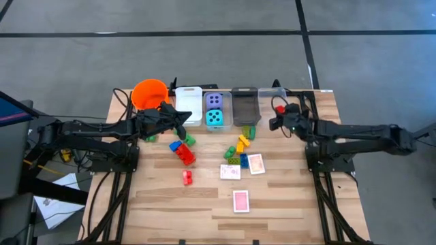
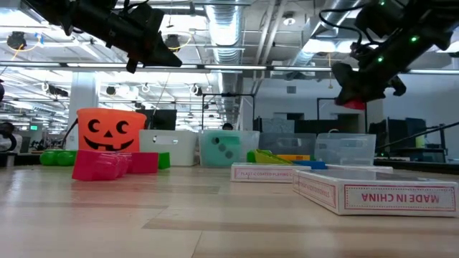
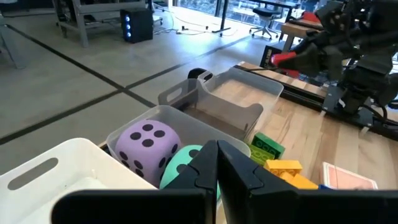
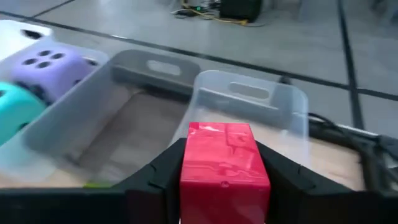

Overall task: Pick & Place Toys
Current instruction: Put the small red game piece into the right transparent bin, then put the small green game piece into the right transparent bin

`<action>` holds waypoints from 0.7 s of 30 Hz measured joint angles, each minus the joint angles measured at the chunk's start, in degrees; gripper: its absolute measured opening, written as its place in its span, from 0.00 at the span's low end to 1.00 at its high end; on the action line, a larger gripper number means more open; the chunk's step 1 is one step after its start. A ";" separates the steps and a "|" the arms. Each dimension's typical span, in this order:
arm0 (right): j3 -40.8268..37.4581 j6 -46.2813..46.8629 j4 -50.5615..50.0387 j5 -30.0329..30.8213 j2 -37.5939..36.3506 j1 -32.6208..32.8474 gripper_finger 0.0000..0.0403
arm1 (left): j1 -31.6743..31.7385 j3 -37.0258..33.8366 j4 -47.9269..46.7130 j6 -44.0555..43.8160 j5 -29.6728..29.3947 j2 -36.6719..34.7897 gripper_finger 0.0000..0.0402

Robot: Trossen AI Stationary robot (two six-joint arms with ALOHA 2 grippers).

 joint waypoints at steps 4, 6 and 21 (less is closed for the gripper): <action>0.02 -3.05 2.50 -3.08 1.39 -3.81 0.38 | 0.00 0.00 0.09 0.00 0.00 0.00 0.00; 0.02 -5.00 4.70 -3.59 2.41 -4.89 0.37 | 0.00 0.00 0.09 -0.01 0.00 0.00 0.00; 0.09 -10.88 12.47 -2.24 9.94 -5.54 0.61 | 0.00 0.00 0.11 0.01 0.00 0.00 0.00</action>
